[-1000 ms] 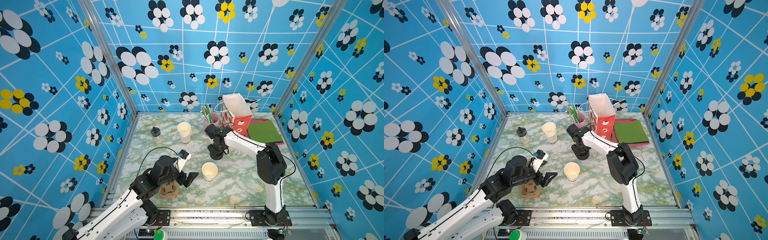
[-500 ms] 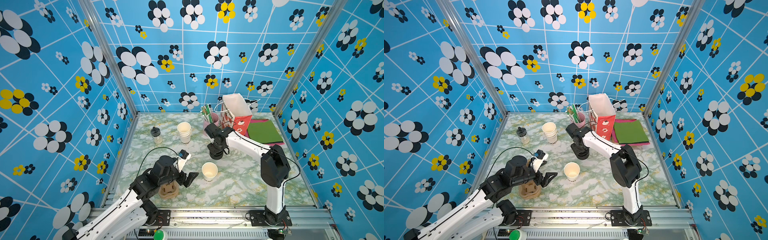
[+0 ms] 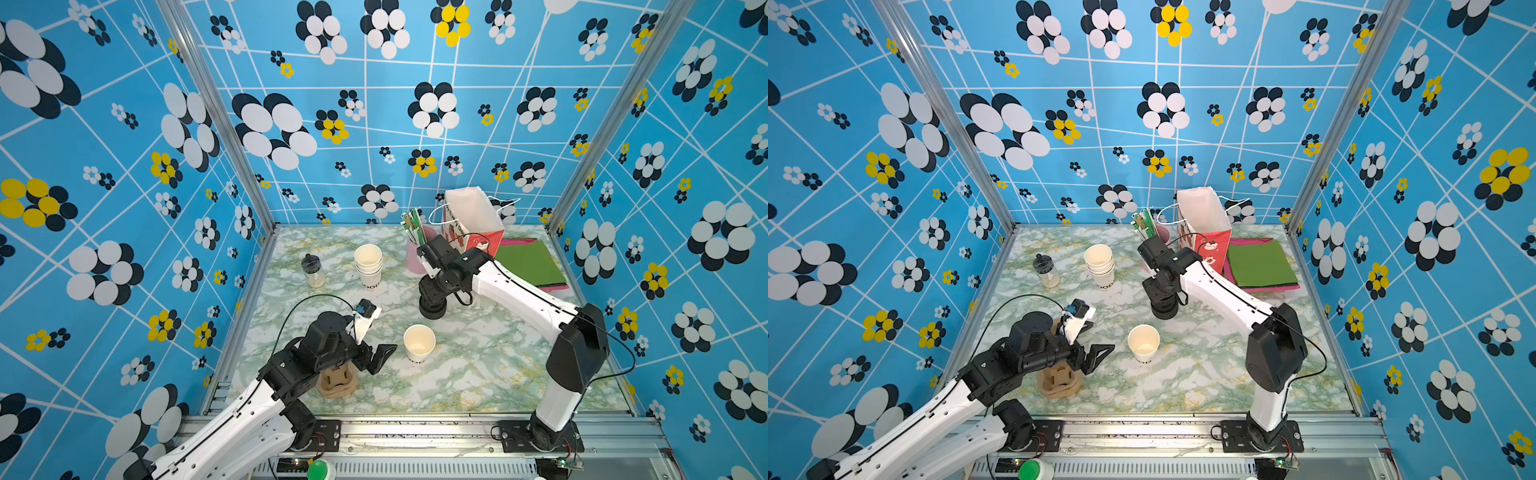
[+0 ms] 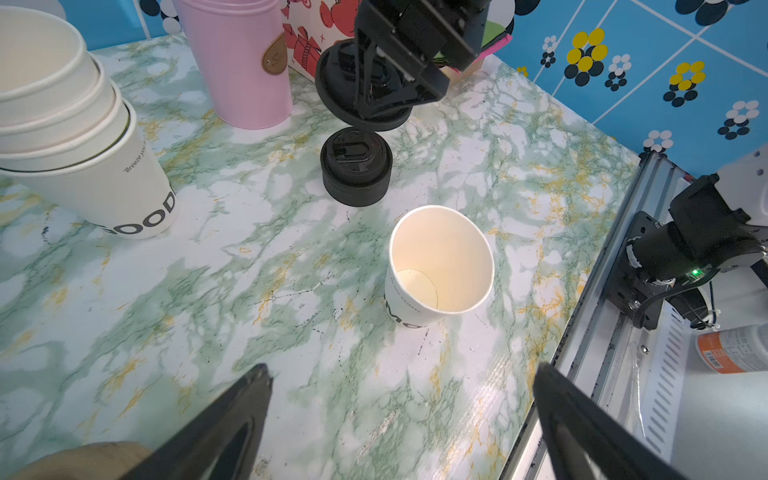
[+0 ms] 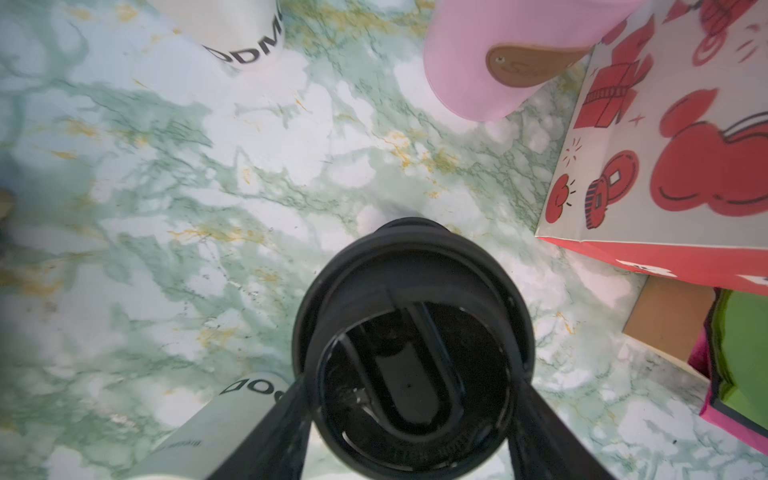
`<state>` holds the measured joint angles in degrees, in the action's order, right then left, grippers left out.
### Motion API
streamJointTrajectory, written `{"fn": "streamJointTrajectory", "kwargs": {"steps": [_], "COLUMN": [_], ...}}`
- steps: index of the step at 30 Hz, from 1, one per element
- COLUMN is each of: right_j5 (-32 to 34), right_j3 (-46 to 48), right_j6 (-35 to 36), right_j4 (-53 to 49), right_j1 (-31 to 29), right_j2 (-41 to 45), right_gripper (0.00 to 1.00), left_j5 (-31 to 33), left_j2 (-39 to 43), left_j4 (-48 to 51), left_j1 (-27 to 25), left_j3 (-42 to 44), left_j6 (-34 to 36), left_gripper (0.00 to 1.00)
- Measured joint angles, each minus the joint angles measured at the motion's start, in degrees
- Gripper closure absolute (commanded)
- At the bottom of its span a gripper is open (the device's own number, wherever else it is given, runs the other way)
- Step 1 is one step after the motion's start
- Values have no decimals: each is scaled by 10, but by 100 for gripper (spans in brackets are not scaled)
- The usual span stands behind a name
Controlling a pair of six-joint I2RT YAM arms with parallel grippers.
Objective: Pack the takeout coffee
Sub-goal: 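Carry the black lid with the right gripper over the white cup, then lower the black lid onto the white cup rim and press down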
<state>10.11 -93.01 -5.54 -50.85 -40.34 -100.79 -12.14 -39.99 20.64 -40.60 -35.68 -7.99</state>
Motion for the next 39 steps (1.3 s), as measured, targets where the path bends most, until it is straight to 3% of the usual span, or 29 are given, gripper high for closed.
{"fn": "streamJointTrajectory", "kwargs": {"steps": [14,26,39], "right_j5": [-52,-61,-62], "right_j3": [52,91,113], "right_j6": [-40,-97,-121], "right_j4": [-55,-62,-58], "right_j1": [-70,-145,-164], "right_j2": [115,122,104], "right_gripper": [31,31,32], "left_j5": [17,49,53], "left_j2": [24,42,48], "left_j4": [-14,-19,-29], "left_j1": [0,7,19], "left_j3": [12,28,35], "left_j6": [-33,-59,-75], "left_gripper": [1,1,1]}}
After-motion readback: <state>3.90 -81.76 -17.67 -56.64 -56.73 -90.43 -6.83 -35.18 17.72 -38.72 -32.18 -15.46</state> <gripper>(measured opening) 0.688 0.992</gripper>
